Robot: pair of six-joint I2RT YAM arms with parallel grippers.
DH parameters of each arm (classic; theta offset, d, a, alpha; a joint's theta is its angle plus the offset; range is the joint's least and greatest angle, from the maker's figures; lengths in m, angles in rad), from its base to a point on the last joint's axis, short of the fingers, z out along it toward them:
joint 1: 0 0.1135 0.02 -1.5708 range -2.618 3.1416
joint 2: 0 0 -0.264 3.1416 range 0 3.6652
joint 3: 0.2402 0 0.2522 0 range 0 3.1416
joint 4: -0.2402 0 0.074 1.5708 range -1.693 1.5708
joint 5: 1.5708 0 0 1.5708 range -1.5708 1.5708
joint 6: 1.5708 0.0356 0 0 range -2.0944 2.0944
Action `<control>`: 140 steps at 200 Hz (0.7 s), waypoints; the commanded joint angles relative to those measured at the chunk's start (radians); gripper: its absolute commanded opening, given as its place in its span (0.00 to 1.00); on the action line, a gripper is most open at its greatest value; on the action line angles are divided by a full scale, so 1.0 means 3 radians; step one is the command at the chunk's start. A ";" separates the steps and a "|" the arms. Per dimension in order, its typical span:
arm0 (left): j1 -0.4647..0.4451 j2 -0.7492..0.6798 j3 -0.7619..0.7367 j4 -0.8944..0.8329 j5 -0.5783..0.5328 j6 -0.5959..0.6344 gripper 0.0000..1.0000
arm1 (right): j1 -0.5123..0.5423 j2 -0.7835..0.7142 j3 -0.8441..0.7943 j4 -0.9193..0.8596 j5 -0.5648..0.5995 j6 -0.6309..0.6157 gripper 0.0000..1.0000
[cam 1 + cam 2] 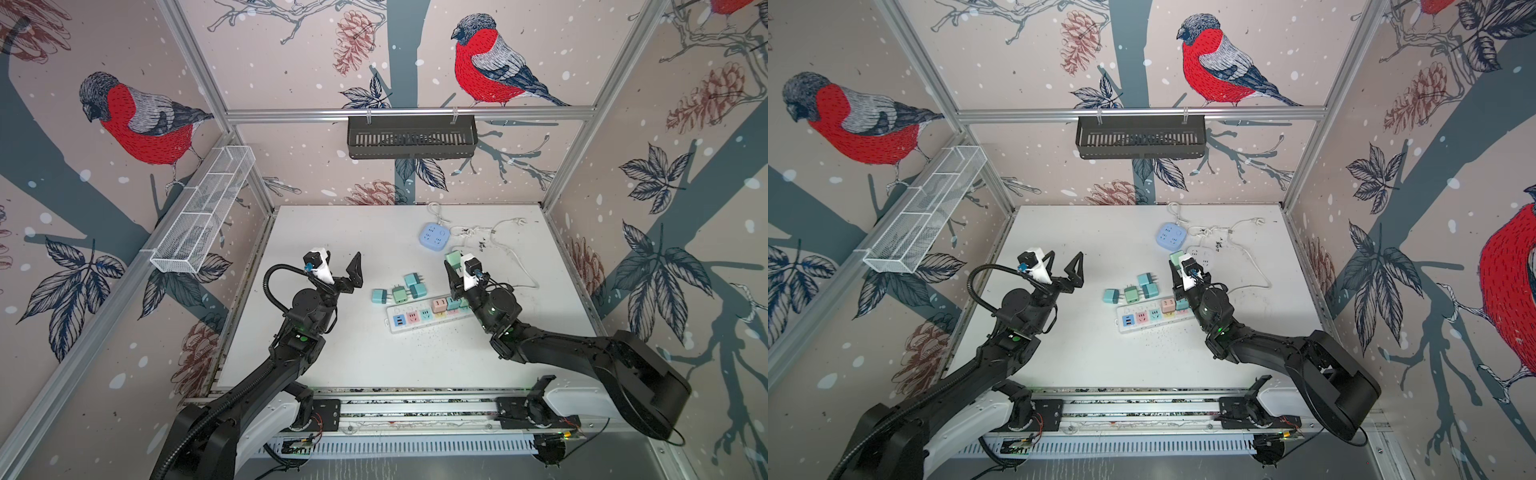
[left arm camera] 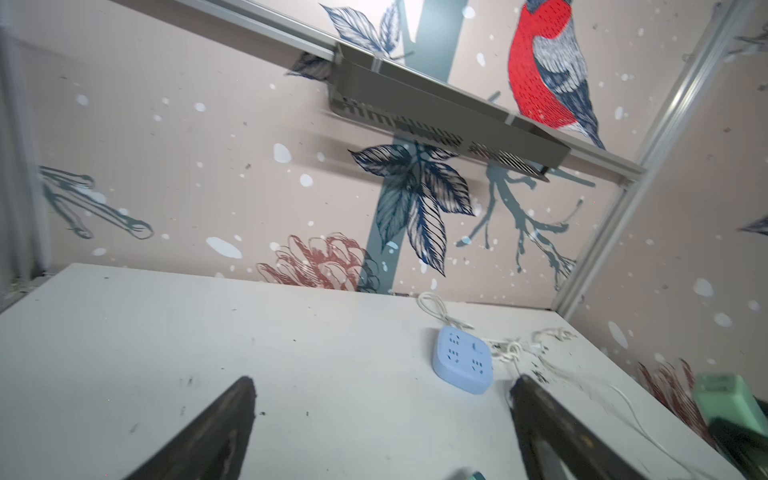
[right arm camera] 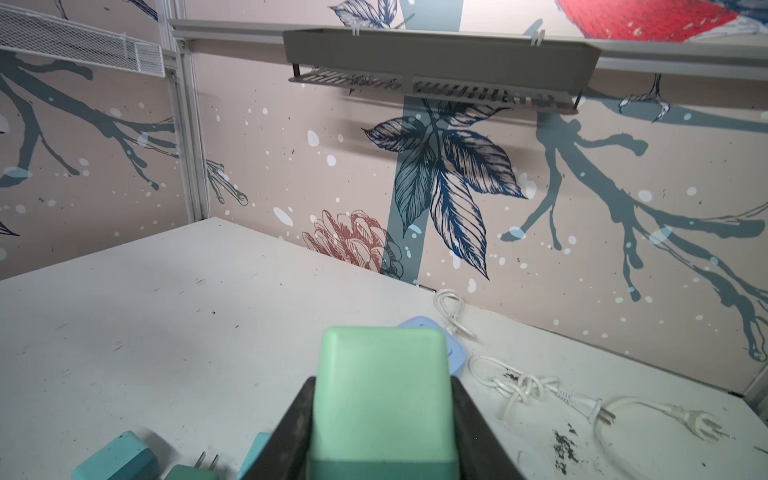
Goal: Insert the plug
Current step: 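Lift the light green adapter with the right gripper toward the left gripper, then close the left gripper on the light green adapter held by the right gripper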
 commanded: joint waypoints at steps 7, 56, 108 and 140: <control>-0.0003 0.0126 -0.0006 0.0444 0.1004 0.0097 0.90 | 0.0015 -0.0085 -0.0056 0.0377 -0.0021 -0.0211 0.05; -0.0082 0.0423 0.0385 0.0165 0.1797 0.0180 0.85 | 0.0014 -0.0197 -0.0571 0.1302 -0.0272 -0.0592 0.06; -0.0593 0.0670 0.0746 -0.0300 0.2134 0.0650 0.83 | 0.0022 -0.0186 -0.0733 0.1484 -0.0613 -0.1140 0.04; -0.0657 0.0813 0.1007 -0.0654 0.2252 0.0734 0.78 | 0.0038 -0.0018 -0.0850 0.1823 -0.0734 -0.1448 0.04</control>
